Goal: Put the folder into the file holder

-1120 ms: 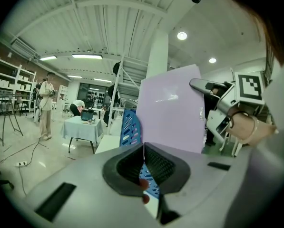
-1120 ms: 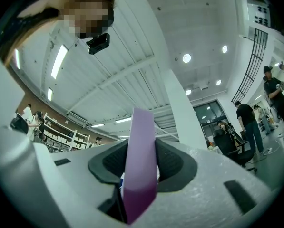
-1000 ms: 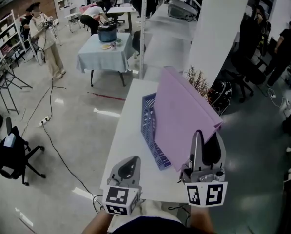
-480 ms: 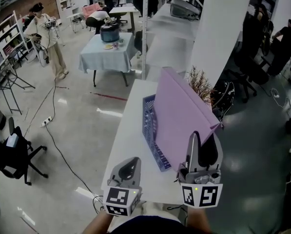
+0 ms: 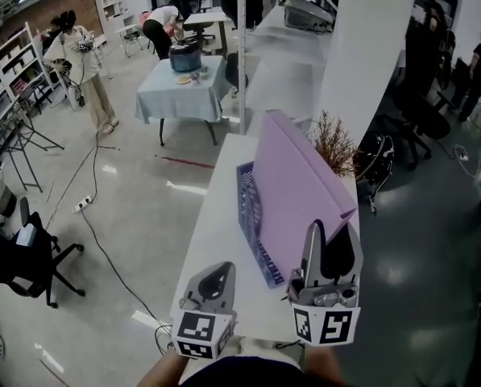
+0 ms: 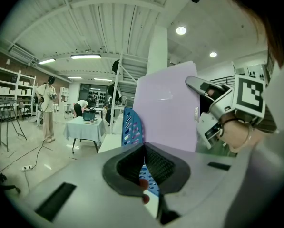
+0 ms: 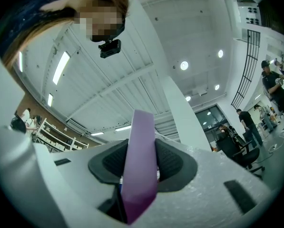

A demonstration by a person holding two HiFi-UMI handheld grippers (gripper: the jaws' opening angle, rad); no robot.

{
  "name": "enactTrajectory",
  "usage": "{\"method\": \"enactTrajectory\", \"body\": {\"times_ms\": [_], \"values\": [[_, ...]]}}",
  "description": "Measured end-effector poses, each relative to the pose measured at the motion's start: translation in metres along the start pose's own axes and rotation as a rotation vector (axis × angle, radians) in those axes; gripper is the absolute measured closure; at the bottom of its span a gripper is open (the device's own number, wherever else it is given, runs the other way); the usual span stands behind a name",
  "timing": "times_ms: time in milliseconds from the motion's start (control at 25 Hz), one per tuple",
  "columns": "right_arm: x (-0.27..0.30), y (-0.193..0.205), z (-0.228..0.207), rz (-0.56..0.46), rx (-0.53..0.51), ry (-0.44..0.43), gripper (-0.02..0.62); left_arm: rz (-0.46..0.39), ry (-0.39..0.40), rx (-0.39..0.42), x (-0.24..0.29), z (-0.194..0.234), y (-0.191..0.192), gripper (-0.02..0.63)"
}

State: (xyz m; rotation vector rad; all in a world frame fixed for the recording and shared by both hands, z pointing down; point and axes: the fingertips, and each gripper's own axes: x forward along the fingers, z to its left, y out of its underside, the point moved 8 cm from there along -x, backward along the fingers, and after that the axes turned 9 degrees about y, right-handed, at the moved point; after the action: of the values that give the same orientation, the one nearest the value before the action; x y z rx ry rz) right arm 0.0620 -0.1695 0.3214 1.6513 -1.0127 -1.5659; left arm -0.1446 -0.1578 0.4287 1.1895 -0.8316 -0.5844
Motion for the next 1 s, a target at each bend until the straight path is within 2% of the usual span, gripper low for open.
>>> {"method": "enactTrajectory", "body": {"times_ms": [1000], "values": [[-0.006, 0.023, -0.002, -0.081, 0.043, -0.010, 0.433, 0.023, 0.002, 0.035, 0.013, 0.006, -0.001, 0.601]]}}
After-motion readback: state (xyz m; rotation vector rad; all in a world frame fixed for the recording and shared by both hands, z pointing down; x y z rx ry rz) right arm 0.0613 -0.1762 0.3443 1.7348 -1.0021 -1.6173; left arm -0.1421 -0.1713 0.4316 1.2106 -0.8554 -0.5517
